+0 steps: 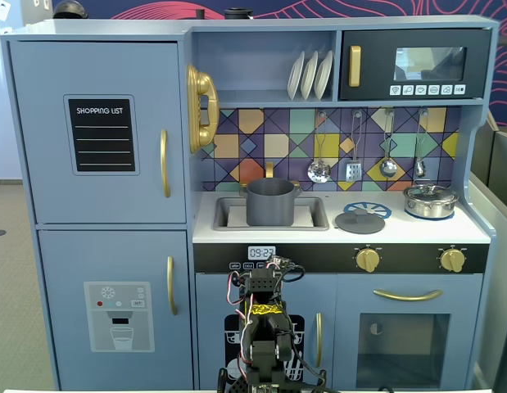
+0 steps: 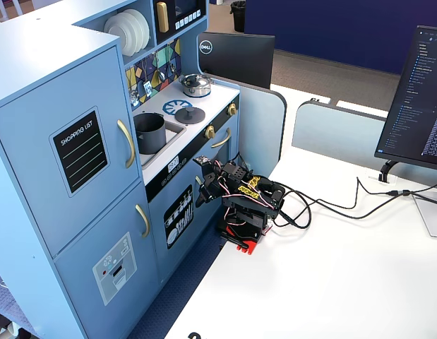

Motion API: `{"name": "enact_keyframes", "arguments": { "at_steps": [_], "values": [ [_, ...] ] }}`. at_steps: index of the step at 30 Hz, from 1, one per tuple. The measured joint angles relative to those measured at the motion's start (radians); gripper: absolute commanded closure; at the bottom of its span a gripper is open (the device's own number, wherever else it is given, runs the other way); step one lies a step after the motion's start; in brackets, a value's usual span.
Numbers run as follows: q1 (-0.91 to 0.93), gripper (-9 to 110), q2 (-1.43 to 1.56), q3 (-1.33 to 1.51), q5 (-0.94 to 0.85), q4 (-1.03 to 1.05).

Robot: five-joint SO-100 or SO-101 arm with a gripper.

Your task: Take off the lid from the gray recipient and place it on the counter

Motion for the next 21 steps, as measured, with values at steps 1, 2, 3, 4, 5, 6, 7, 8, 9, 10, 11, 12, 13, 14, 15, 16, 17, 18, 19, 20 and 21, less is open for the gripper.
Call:
{"name": "enact_keyframes", "arguments": {
  "at_steps": [1, 2, 3, 4, 5, 6, 7, 8, 9, 10, 11, 12, 13, 14, 15, 16, 17, 18, 19, 20, 21],
  "values": [
    [0.006, 90, 0.000, 0.000, 0.000, 0.000],
    [0.008, 90, 0.000, 0.000, 0.000, 0.000],
    [0.008, 90, 0.000, 0.000, 0.000, 0.000],
    [0.005, 90, 0.000, 0.000, 0.000, 0.000],
    [0.003, 90, 0.000, 0.000, 0.000, 0.000],
    [0.003, 90, 0.000, 0.000, 0.000, 0.000],
    [0.003, 90, 0.000, 0.000, 0.000, 0.000],
    [0.003, 90, 0.000, 0.000, 0.000, 0.000],
    [0.005, 90, 0.000, 0.000, 0.000, 0.000],
    [0.009, 90, 0.000, 0.000, 0.000, 0.000],
    [0.012, 90, 0.000, 0.000, 0.000, 0.000],
    [0.012, 90, 0.000, 0.000, 0.000, 0.000],
    [0.012, 90, 0.000, 0.000, 0.000, 0.000],
    [0.012, 90, 0.000, 0.000, 0.000, 0.000],
    [0.012, 90, 0.000, 0.000, 0.000, 0.000],
    [0.012, 90, 0.000, 0.000, 0.000, 0.000],
    [0.012, 90, 0.000, 0.000, 0.000, 0.000],
    [0.012, 90, 0.000, 0.000, 0.000, 0.000],
    [0.012, 90, 0.000, 0.000, 0.000, 0.000],
    [0.012, 90, 0.000, 0.000, 0.000, 0.000],
    [0.012, 90, 0.000, 0.000, 0.000, 0.000]
  ]
}}
